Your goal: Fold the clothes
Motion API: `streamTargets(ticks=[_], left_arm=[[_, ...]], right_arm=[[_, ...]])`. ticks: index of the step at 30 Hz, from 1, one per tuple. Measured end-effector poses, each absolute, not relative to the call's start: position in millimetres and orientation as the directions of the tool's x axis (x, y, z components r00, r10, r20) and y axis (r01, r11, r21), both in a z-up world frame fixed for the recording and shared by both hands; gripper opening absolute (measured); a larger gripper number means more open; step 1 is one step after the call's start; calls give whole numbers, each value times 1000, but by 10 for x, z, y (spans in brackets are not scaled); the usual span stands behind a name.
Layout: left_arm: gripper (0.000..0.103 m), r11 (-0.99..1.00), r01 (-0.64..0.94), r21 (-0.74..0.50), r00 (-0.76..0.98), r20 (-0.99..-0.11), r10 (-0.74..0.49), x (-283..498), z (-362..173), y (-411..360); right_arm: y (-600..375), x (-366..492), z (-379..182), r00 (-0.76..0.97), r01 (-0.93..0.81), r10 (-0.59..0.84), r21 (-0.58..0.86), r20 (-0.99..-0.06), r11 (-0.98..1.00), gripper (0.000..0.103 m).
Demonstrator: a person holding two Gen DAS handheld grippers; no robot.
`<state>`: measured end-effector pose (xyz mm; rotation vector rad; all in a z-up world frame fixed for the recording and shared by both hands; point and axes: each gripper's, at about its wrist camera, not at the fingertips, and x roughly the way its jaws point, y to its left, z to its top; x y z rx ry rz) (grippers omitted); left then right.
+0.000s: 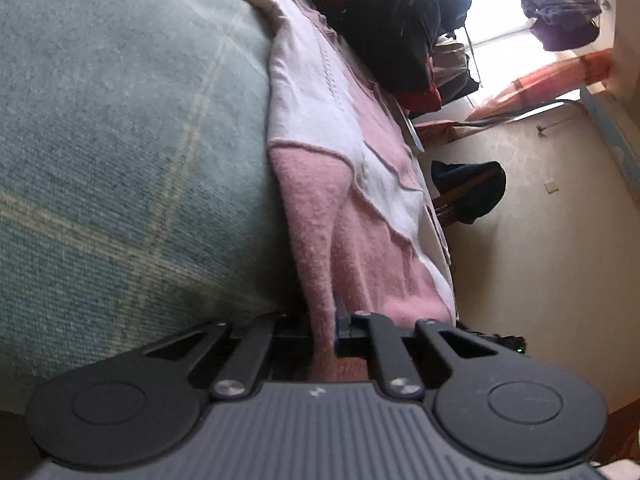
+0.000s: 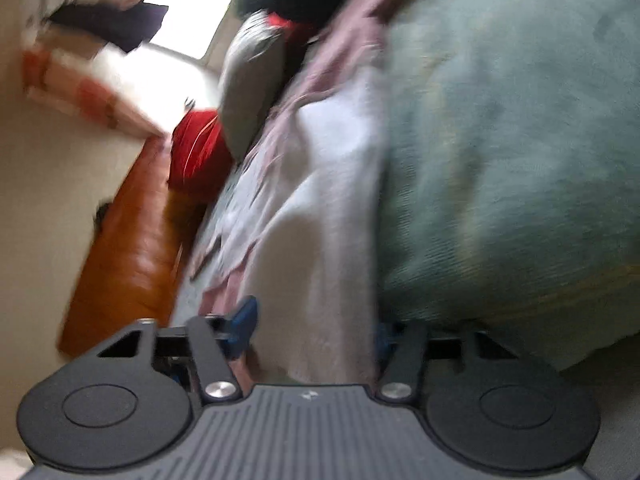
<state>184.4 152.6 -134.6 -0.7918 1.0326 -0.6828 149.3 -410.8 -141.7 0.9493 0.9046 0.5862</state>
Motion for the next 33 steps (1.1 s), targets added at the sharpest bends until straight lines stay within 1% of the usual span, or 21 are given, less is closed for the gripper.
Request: streamTargets(ticks=[1,2,3,5,7,14,15,17,18,20,21,22,24,25,26,27,28,29,30,32,33], left_arm=[[11,560,130,-818,367,-485,-793,1829,-1316,1507],[10,573,135,-808,373,-494,-785,1813,-1287,1500],[7,579,131,-804,379,-499,-779,1797,-1254,1509],[5,583,122,-803,403,-497,-769,1761,-1173,1531],[5,574,148,-805,434,-468,-770,1715,-1007,1584],[5,564,279,-777,507,-379,-774,1661,-378,1736],[5,566,286,-773,506,-379,-775,1660,-335,1745],[5,574,276,-771,489,-401,-775,1673,-357,1729],[6,581,265,-770,469,-423,-775,1675,-402,1722],[7,626,195,-755,433,-506,-746,1666,-590,1720],[8,653,159,-741,401,-556,-728,1668,-687,1718],[9,691,124,-713,390,-605,-694,1638,-754,1739],[15,757,111,-644,381,-676,-631,1555,-753,1785],[17,792,125,-598,399,-701,-592,1512,-669,1801],[23,824,140,-548,418,-722,-551,1471,-582,1814],[30,855,189,-483,450,-731,-513,1469,-450,1778],[35,879,234,-415,484,-735,-475,1471,-319,1737],[43,894,278,-353,510,-734,-448,1526,-215,1638],[46,903,318,-289,537,-730,-423,1583,-114,1536],[46,898,386,-210,560,-720,-410,1788,18,1283],[47,884,415,-216,551,-714,-433,1933,50,1157]], right_arm=[[-4155,1514,-1475,510,-4,758,881,-406,474,17],[-4185,1525,-1528,506,25,753,881,-419,473,13],[-4203,1517,-1556,510,33,762,894,-399,446,13],[-4159,1488,-1457,519,24,742,875,-424,483,15],[-4092,1446,-1275,534,-10,718,845,-447,534,15],[-4343,1343,-647,625,-106,693,841,-359,531,15],[-4376,1371,-606,628,-106,685,831,-370,546,15],[-4393,1407,-639,599,-83,678,810,-425,581,16],[-4391,1420,-680,582,-66,673,798,-457,599,17],[-4330,1432,-848,524,-12,644,751,-557,660,20],[-4311,1422,-880,509,9,625,729,-593,684,21],[-4291,1411,-913,492,29,604,705,-627,708,20],[-4252,1389,-965,461,65,557,652,-691,755,23],[-4227,1366,-849,483,56,506,602,-714,796,31],[-4196,1343,-729,507,45,452,547,-733,836,44],[-4112,1329,-575,552,12,377,459,-744,889,51],[-4025,1319,-424,596,-19,304,366,-743,930,61],[-3917,1355,-307,631,-63,269,297,-728,953,62],[-3793,1411,-211,658,-111,255,245,-709,963,62],[-3525,1624,-73,688,-199,261,170,-677,965,63],[-3442,1762,-47,684,-226,275,163,-675,960,63]])
